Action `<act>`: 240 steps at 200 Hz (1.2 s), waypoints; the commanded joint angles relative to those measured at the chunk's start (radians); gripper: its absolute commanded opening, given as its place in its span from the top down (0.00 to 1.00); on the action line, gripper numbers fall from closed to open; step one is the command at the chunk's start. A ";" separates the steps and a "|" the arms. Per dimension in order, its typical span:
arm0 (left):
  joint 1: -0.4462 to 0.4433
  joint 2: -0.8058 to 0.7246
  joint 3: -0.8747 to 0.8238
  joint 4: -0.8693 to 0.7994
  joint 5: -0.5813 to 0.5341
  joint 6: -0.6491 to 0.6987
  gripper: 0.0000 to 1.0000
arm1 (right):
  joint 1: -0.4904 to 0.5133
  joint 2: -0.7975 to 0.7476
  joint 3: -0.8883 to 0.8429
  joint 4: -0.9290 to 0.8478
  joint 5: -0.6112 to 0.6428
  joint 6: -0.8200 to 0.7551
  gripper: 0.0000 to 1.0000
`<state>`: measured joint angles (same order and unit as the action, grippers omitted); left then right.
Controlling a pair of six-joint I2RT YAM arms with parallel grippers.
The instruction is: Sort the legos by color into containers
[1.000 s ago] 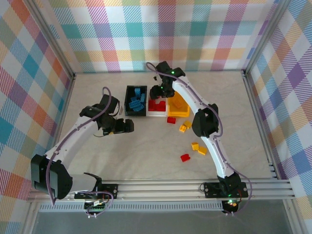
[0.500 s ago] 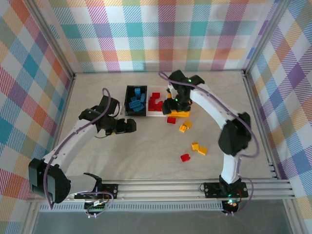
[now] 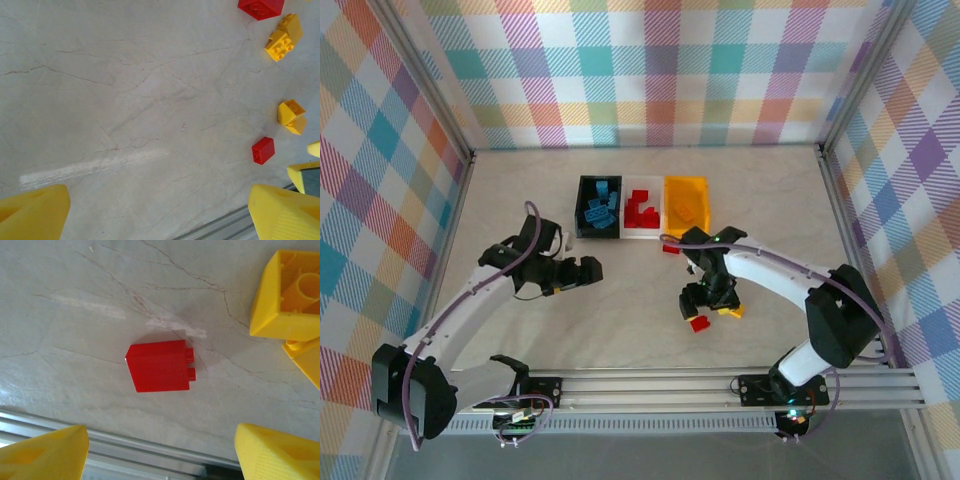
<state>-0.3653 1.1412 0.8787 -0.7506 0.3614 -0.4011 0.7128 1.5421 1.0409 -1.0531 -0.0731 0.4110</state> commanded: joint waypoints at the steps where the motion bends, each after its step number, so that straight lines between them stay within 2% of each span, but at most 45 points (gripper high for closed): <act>1: -0.012 -0.017 -0.001 0.009 0.028 -0.012 0.08 | 0.029 0.021 -0.028 0.072 -0.021 0.029 0.23; 46: -0.012 -0.040 -0.001 -0.025 0.009 -0.002 0.07 | 0.046 0.073 -0.054 0.141 -0.014 0.036 0.25; 133: -0.012 -0.032 0.015 -0.052 -0.003 0.008 0.07 | 0.047 0.123 -0.088 0.169 0.056 0.032 0.27; 240: -0.012 -0.018 0.022 -0.041 -0.001 -0.011 0.07 | 0.047 0.163 -0.123 0.223 0.074 0.035 0.41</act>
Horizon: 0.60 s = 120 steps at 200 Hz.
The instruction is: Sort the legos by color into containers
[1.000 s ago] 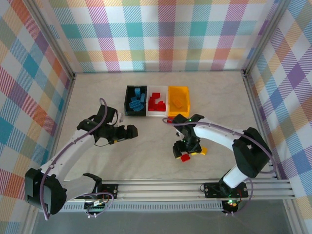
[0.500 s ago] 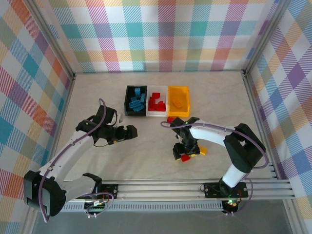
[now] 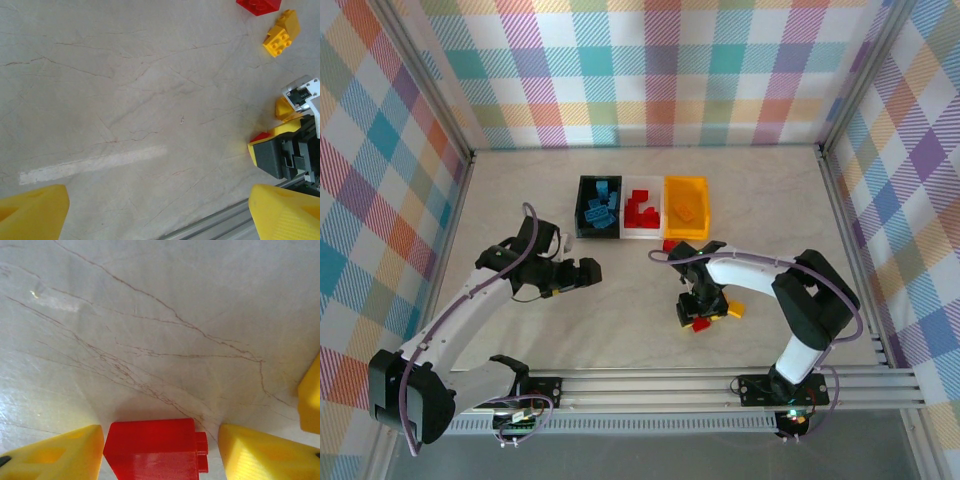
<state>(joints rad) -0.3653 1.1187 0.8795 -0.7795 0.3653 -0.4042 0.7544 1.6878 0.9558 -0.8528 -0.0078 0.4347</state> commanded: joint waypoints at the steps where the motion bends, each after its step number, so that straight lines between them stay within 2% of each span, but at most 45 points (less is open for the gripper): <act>1: -0.011 0.004 0.021 -0.011 -0.005 -0.008 0.07 | 0.005 0.017 -0.038 0.023 0.009 0.011 0.41; 25: -0.012 0.004 0.014 -0.006 -0.009 -0.011 0.07 | 0.005 0.007 -0.038 0.014 0.033 0.017 0.47; 60: -0.012 0.000 0.008 -0.001 -0.016 -0.018 0.07 | 0.005 -0.025 -0.008 -0.011 0.063 0.018 0.50; 120: -0.012 -0.030 -0.008 0.003 -0.029 -0.031 0.06 | 0.004 -0.043 0.142 -0.089 0.080 -0.003 0.51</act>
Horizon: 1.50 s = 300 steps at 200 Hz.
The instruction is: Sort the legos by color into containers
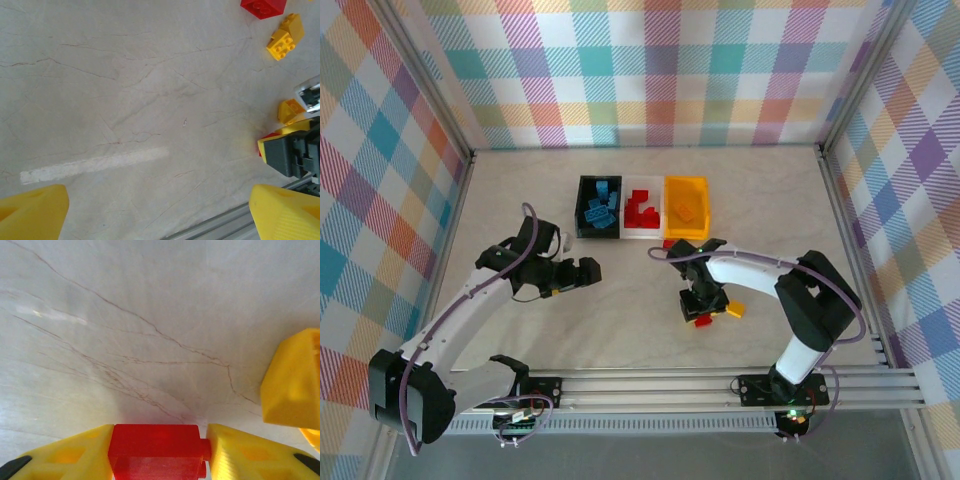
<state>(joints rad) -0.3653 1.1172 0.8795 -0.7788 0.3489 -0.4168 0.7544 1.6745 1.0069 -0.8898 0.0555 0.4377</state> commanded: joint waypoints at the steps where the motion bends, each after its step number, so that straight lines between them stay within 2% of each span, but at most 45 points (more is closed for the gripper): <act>1: -0.012 -0.028 -0.008 0.003 -0.013 -0.018 0.06 | 0.005 -0.029 0.096 -0.053 0.017 -0.006 0.51; 39: -0.012 0.000 0.001 0.004 -0.001 -0.013 0.06 | 0.003 -0.010 0.266 -0.087 0.015 -0.024 0.51; 64: -0.012 0.017 0.023 0.007 -0.004 -0.013 0.06 | 0.002 0.071 0.439 -0.107 0.015 -0.066 0.51; 138: -0.011 -0.014 0.006 -0.022 -0.027 -0.027 0.06 | -0.071 0.549 1.171 -0.229 -0.047 -0.199 0.51; 180: -0.012 -0.047 -0.009 -0.057 -0.048 -0.046 0.06 | -0.146 0.768 1.468 -0.280 -0.077 -0.211 0.51; 209: -0.012 -0.041 -0.009 -0.070 -0.057 -0.045 0.06 | -0.181 0.853 1.615 -0.294 -0.109 -0.218 0.39; 239: -0.011 0.009 -0.005 -0.036 -0.051 -0.042 0.06 | -0.185 0.800 1.598 -0.285 -0.115 -0.216 0.38; 258: -0.011 0.052 0.013 -0.008 -0.041 -0.028 0.06 | -0.178 0.692 1.490 -0.313 -0.076 -0.186 0.36; 300: -0.011 0.134 0.039 0.073 -0.006 -0.012 0.06 | -0.117 0.305 0.836 -0.105 0.010 -0.111 0.23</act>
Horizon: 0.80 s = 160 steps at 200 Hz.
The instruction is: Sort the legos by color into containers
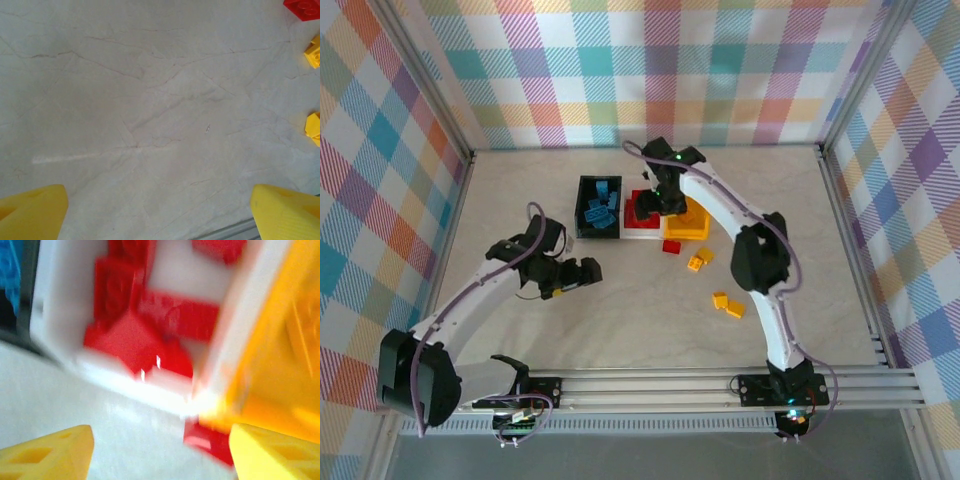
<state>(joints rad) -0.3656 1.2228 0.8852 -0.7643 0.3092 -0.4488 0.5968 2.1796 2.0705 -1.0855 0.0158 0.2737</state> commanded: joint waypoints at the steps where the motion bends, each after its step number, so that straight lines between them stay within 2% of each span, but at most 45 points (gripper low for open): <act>1: -0.010 0.029 0.035 0.059 0.035 0.020 0.06 | 0.041 -0.206 -0.248 0.091 0.050 0.060 0.23; 20: -0.010 0.062 0.054 0.069 0.058 0.028 0.06 | 0.046 -0.273 -0.415 0.162 0.038 0.118 0.20; 43: -0.010 0.079 0.082 0.052 0.072 0.048 0.06 | 0.052 -0.278 -0.499 0.234 0.062 0.139 0.18; 99: -0.010 0.039 0.096 -0.034 0.061 0.082 0.06 | 0.052 -0.165 -0.483 0.280 0.140 0.145 0.14; 160: -0.009 -0.013 0.072 -0.085 0.042 0.097 0.05 | 0.034 -0.082 -0.441 0.284 0.181 0.163 0.15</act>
<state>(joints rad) -0.3656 1.2335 0.9695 -0.7990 0.3553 -0.3759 0.6407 2.0678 1.5997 -0.8093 0.1638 0.4118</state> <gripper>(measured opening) 0.946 0.851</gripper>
